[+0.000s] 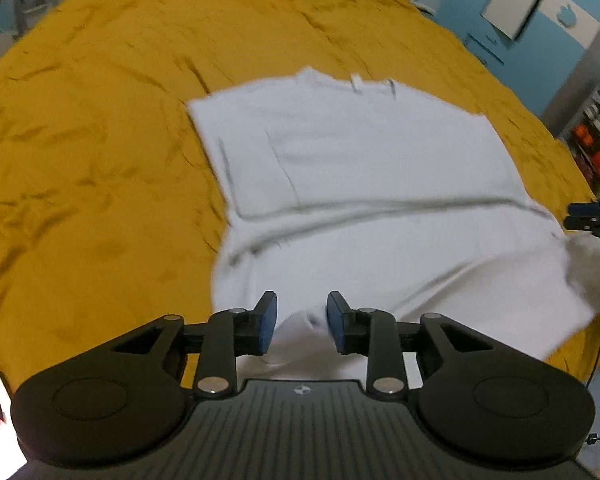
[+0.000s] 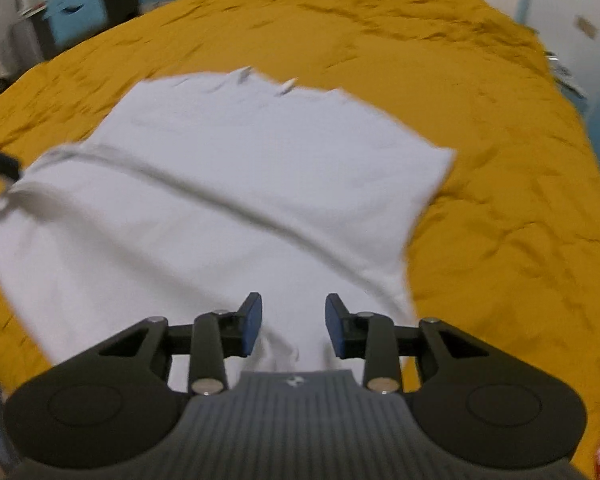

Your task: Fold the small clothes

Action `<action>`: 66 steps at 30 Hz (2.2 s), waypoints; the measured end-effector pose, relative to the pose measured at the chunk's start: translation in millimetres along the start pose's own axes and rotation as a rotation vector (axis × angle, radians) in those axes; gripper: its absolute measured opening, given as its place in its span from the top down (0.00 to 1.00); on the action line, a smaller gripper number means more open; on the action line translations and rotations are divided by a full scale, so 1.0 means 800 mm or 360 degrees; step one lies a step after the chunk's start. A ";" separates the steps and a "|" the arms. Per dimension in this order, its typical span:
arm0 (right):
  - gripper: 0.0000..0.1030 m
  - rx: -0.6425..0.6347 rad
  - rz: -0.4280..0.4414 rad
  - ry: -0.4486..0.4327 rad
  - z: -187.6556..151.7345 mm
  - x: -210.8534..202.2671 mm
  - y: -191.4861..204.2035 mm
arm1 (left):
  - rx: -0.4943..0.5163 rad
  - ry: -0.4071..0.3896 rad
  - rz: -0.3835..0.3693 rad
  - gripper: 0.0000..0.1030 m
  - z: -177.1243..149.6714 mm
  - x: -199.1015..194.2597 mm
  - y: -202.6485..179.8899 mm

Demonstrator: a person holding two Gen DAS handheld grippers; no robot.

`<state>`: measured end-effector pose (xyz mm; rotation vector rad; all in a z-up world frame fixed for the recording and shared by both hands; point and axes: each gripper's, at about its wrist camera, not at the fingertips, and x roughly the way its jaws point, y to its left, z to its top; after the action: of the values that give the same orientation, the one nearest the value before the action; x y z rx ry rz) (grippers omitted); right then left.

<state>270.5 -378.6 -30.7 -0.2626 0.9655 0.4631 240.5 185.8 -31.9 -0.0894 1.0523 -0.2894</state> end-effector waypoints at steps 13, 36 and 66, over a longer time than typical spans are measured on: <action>0.50 0.0255 0.0149 -0.0051 -0.001 -0.049 -0.041 | -0.0142 -0.0071 -0.0121 0.53 0.002 -0.014 0.031; 0.72 0.0399 0.0212 0.0226 -0.052 0.004 -0.057 | -0.0223 0.0084 -0.0246 0.67 -0.028 0.030 0.032; 0.97 0.0225 0.0085 -0.0002 -0.022 -0.076 -0.035 | -0.0180 -0.0405 -0.0100 0.91 0.008 -0.065 -0.001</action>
<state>242.3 -426.4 10.7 -0.1092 1.0013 0.4414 222.0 199.0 15.7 -0.2550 0.8135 -0.2676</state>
